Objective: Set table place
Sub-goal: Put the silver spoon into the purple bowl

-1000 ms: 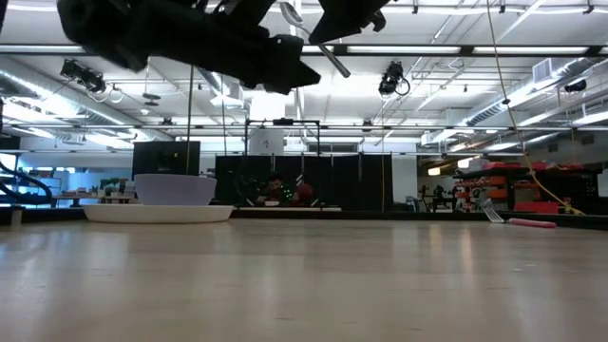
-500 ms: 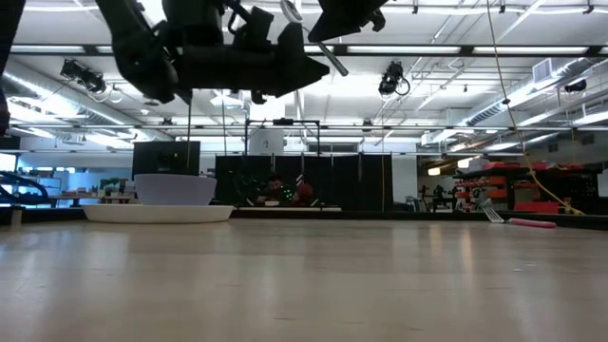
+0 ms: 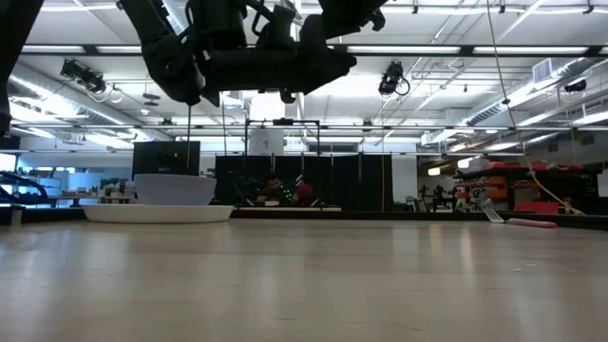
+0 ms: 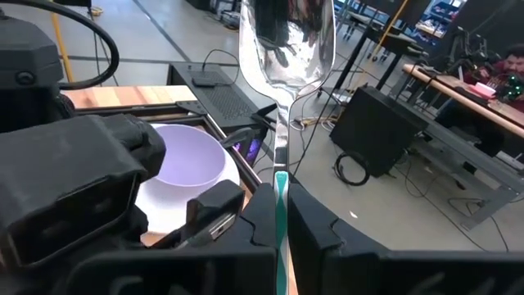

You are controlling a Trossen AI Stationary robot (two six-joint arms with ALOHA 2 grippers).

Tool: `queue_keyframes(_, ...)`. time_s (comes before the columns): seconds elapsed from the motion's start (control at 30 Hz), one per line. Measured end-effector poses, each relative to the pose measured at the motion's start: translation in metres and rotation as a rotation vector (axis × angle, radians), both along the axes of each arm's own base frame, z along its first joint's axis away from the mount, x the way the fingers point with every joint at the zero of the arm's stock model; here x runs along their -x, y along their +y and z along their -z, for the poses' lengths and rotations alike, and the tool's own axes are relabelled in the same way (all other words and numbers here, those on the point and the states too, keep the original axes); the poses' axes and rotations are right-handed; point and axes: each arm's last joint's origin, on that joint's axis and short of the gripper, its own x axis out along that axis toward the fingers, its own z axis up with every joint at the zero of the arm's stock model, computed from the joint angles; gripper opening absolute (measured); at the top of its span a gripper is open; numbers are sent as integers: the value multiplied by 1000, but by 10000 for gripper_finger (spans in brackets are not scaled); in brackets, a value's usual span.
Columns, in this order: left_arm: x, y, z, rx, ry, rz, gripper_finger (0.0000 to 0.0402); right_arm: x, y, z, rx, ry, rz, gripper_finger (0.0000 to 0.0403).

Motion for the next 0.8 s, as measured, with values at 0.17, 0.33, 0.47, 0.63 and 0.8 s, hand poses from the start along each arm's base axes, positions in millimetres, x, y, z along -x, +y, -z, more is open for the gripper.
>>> queue_keyframes(0.17, 0, -6, 2, 4, 16, -28, 138, 0, 0, 0, 9, 7, -3, 11)
queue_keyframes(0.33, 0, -9, 4, 34, 31, -157, 135, 0, 0, 0, 11, 8, 0, 11)
queue_keyframes(0.47, 0, -9, 3, 37, 26, -169, 129, 0, 0, 0, 13, 11, -5, 12)
queue_keyframes(0.63, 1, -10, 0, 46, -7, -198, 131, 0, 0, 0, 14, 12, -5, 12)
queue_keyframes(0.8, 2, -10, -2, 46, -37, -186, 131, 0, 0, 0, 14, 12, -6, 12)
